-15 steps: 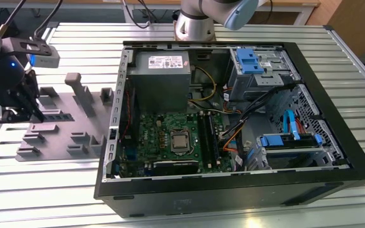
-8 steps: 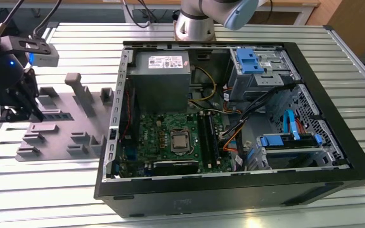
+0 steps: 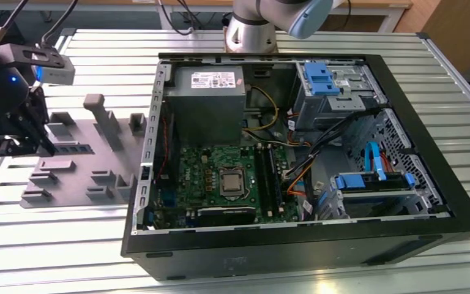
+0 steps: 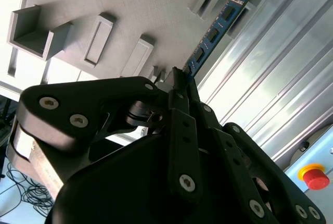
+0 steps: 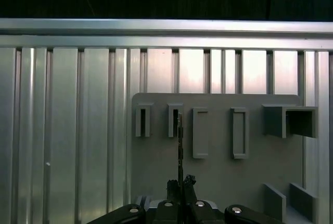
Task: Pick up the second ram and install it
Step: 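Pick up the second ram and move it above second insertion slot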
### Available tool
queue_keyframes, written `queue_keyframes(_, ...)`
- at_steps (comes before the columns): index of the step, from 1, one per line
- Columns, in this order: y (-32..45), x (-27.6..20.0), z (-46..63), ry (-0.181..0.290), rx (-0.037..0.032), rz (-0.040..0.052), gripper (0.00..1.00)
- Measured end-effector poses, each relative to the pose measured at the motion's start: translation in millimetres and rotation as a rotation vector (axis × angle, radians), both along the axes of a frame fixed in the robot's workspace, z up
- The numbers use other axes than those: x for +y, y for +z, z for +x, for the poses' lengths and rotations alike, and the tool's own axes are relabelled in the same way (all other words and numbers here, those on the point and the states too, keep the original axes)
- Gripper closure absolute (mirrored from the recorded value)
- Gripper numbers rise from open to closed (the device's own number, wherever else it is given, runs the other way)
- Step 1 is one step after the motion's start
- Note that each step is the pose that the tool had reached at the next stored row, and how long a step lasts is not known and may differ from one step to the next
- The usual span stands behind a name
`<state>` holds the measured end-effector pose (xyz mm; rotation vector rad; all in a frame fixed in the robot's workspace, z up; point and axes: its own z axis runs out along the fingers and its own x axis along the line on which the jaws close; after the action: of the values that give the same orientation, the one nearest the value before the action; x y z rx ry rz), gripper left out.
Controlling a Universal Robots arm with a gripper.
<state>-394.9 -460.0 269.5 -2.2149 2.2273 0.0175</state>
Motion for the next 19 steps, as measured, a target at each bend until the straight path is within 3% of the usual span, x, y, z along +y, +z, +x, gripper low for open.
queue_keyframes(19, 8.7, 0.0, 0.0, 0.000, 0.0000, 0.0000, 0.86)
